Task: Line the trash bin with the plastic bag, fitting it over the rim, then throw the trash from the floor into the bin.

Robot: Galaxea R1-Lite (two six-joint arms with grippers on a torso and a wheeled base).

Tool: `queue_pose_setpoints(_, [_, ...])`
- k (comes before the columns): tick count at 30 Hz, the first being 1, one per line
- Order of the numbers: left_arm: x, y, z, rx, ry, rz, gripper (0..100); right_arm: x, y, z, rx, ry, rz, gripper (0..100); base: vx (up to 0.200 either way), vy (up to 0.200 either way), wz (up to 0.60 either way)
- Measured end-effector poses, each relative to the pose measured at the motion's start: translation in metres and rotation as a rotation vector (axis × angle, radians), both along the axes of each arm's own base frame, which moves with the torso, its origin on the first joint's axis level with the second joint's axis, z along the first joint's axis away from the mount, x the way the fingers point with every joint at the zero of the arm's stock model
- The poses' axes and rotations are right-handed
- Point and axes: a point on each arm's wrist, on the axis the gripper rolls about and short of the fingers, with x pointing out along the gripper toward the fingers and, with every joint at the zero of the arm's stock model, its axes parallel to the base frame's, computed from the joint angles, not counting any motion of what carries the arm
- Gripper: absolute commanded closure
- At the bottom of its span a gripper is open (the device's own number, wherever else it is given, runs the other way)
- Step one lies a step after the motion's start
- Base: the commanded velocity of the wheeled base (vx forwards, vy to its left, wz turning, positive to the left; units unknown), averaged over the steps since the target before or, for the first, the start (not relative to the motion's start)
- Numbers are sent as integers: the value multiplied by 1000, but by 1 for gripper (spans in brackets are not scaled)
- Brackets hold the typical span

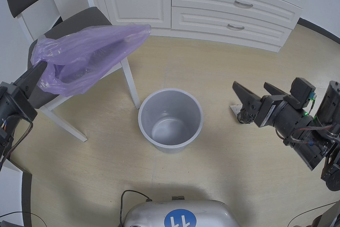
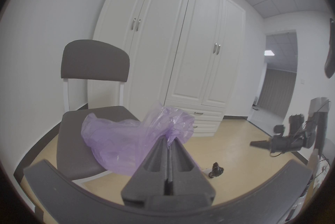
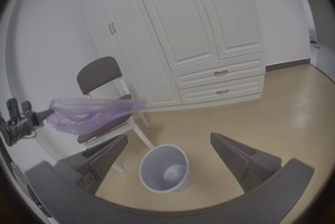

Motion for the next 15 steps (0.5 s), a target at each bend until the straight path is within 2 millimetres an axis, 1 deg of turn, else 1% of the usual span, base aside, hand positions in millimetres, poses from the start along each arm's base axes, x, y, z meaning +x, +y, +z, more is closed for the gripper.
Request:
queue_pose_setpoints(4, [-13, 1, 3, -3, -17, -34, 100, 0, 7, -8, -26, 24, 28, 0, 0, 0, 0])
queue_pose_setpoints(9, [-26, 0, 6, -9, -31, -84, 100, -3, 10, -17, -52, 47, 65, 0, 0, 0, 0])
queue_pose_setpoints(15, [-39, -2, 9, -17, -46, -148, 100, -12, 20, -28, -90, 87, 125, 0, 0, 0, 0])
